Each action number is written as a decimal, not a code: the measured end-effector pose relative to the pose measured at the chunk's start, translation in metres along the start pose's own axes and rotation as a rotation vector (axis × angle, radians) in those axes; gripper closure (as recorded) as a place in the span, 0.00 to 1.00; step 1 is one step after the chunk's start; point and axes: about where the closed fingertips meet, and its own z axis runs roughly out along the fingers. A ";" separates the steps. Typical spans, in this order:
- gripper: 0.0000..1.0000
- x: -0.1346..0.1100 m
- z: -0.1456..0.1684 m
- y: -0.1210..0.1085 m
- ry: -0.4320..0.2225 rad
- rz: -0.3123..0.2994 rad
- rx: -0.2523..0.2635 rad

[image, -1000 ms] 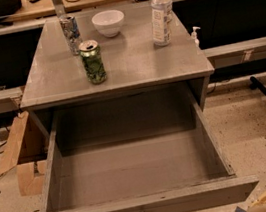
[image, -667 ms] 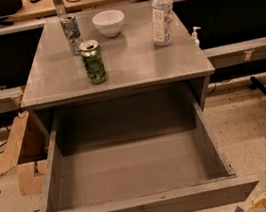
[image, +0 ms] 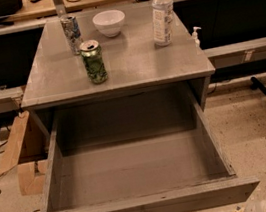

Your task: Close top drawer

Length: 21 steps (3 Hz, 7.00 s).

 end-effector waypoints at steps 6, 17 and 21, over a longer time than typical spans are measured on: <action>1.00 -0.071 0.119 -0.114 -0.183 -0.176 -0.051; 1.00 -0.080 0.098 -0.270 -0.173 -0.258 0.034; 1.00 0.018 -0.226 -0.181 0.343 -0.072 0.212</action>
Offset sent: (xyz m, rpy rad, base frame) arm 0.1016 0.1136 -0.0908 0.2512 -0.0757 0.3100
